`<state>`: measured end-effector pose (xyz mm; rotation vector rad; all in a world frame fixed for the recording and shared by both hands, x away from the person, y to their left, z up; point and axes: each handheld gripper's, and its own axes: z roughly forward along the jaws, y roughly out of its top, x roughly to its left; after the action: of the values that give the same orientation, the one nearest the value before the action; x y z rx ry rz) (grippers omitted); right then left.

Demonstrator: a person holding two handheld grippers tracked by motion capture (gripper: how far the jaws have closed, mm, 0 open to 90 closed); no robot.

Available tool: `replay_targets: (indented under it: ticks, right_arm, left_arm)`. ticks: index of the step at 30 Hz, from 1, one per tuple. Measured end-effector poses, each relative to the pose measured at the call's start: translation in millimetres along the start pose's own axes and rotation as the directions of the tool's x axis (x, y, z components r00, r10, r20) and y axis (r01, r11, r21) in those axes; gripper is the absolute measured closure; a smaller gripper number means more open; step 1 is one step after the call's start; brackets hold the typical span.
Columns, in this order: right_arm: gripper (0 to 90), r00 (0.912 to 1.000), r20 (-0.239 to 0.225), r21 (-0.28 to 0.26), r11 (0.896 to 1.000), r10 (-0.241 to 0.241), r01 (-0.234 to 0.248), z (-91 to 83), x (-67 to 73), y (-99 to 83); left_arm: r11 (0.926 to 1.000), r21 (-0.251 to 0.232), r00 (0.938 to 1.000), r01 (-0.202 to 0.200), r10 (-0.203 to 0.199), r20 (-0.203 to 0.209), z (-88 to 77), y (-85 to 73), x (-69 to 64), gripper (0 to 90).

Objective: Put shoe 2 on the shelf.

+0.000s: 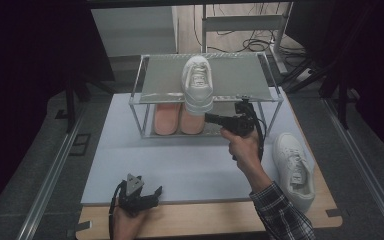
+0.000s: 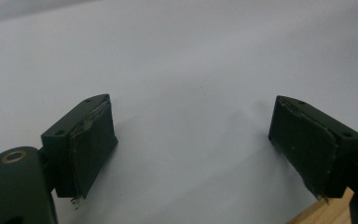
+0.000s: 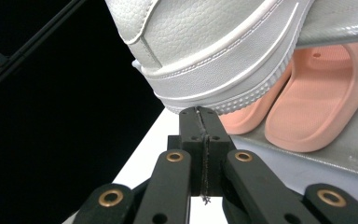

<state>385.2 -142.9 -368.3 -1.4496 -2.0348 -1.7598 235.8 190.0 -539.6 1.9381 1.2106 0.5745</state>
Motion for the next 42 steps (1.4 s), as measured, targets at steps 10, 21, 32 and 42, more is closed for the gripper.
replay_targets:
  ticks: [10, 21, 32, 42]
  right_arm:
    - [90.0, 0.9998, 0.016, -0.002, 1.000, 0.015, -0.015, 27.7, 2.6, 8.1]
    - [90.0, 0.9963, 0.086, -0.031, 0.999, 0.009, -0.006, 34.1, 2.6, 12.4]
    - [90.0, 0.9987, 0.048, -0.002, 1.000, -0.019, 0.020, 41.5, 6.1, 8.0]
    - [90.0, 0.9961, 0.088, -0.027, 1.000, -0.007, 0.009, 40.5, 1.8, 12.6]
  left_arm:
    - [1.0000, 0.000, 1.0000, 0.000, 0.000, 0.000, 0.0, 0.0, 0.0, 14.0]
    - [1.0000, 0.000, 1.0000, 0.000, 0.000, 0.000, 0.0, 0.0, -0.1, 14.0]
    - [1.0000, 0.000, 1.0000, 0.000, 0.000, 0.000, 0.0, -0.1, 0.0, 14.0]
    - [1.0000, 0.000, 1.0000, 0.000, 0.000, 0.000, -0.1, 0.0, 0.0, 14.1]
